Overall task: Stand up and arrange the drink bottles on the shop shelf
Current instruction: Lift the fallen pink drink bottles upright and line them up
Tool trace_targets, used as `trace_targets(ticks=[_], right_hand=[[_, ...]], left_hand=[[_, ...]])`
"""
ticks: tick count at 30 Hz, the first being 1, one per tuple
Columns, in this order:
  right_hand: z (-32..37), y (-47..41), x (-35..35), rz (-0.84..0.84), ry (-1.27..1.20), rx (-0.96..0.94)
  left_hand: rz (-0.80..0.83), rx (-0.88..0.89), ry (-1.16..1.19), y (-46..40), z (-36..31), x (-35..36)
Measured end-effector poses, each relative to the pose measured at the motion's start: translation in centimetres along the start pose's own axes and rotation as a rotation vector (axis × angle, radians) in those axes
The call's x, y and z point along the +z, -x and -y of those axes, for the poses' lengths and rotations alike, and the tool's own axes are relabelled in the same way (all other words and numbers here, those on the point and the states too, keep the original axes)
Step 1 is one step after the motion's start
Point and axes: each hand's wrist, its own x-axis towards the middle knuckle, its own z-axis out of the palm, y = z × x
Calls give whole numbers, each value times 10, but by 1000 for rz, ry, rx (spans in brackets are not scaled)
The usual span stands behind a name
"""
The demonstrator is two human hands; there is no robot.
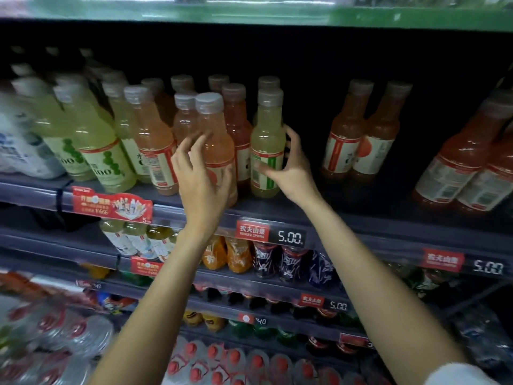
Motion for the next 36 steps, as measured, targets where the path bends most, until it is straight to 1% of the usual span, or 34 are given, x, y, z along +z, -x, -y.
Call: trace_targets(ticks=[2, 7, 11, 15, 17, 18, 19, 20, 21, 22, 23, 24, 25, 27, 29, 34, 36], right_hand=[[-4, -7, 8, -29, 5, 17], [-14, -15, 6, -166, 96, 43], [-16, -30, 1, -201, 192, 66], [-19, -41, 2, -201, 374, 80], [-16, -41, 5, -200, 364, 105], [-14, -38, 6, -236, 338, 108], [-12, -33, 8, -290, 307, 83], [-9, -25, 11, -341, 290, 15], [-7, -17, 16, -366, 299, -92], [-4, -11, 21, -354, 311, -204], [-1, -9, 26, -299, 306, -288], [4, -9, 30, -214, 290, -331], [10, -12, 34, -122, 270, -332], [21, -22, 39, 47, 231, -250], [25, -32, 41, 147, 182, -152], [22, -43, 41, 191, 113, -72], [21, -42, 40, 175, 121, -65]], left_hand=[[10, -34, 22, -2, 6, 1], [84, -145, 167, -3, 19, 3], [101, -141, 167, -5, 23, 2], [114, -133, 169, -6, 23, 1], [120, -128, 172, -6, 24, 0], [123, -128, 169, -6, 25, 0], [122, -129, 162, -5, 25, 0], [122, -133, 154, -5, 25, 0], [121, -140, 142, -4, 25, 0], [122, -145, 125, -3, 25, 0], [124, -148, 106, -3, 24, -1], [125, -147, 92, -2, 24, -1], [124, -144, 89, -2, 24, -1], [129, -145, 92, -2, 25, -2], [140, -149, 90, -2, 26, -3], [159, -145, 92, -3, 28, -5], [160, -144, 88, -4, 29, -6]])
